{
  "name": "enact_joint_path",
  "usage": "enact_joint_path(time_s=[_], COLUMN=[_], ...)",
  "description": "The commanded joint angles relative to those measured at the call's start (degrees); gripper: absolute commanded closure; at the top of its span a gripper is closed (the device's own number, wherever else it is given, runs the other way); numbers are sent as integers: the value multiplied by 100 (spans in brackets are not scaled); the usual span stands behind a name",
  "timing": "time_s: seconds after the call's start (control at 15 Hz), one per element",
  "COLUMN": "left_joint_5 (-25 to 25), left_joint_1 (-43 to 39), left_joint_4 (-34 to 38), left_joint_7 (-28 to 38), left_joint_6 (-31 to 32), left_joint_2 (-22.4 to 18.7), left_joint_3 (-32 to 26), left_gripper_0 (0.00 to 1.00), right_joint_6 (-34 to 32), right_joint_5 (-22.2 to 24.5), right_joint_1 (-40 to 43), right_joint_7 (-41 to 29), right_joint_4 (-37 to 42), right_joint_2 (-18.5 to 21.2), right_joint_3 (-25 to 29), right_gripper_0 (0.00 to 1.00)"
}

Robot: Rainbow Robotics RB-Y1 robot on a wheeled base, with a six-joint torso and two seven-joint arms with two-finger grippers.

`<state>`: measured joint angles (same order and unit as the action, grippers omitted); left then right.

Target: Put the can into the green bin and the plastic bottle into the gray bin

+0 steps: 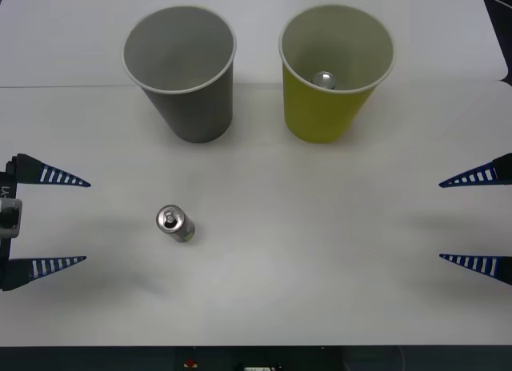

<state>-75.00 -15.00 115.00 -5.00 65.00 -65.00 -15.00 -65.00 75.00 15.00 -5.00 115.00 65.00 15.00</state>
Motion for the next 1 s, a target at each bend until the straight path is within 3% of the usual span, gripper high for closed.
enact_joint_path(time_s=[0.07, 0.47, 0.67, 1.0], left_joint_5=[0, 47, 609, 1682], left_joint_1=[0, -47, -12, 507], left_joint_4=[0, -153, -707, -1762], left_joint_7=[0, -142, -256, -1205], left_joint_6=[0, -216, -216, -172], left_joint_2=[0, 75, 40, -109], left_joint_3=[0, 23, 164, 1052], left_gripper_0=[0, 0, 0, 0], right_joint_6=[0, 0, 0, 0], right_joint_5=[0, 0, 0, 0], right_joint_1=[0, 0, 0, 0], right_joint_7=[0, 0, 0, 0], right_joint_4=[0, 0, 0, 0], right_joint_2=[0, 0, 0, 0], right_joint_3=[0, 0, 0, 0], right_gripper_0=[0, 0, 0, 0])
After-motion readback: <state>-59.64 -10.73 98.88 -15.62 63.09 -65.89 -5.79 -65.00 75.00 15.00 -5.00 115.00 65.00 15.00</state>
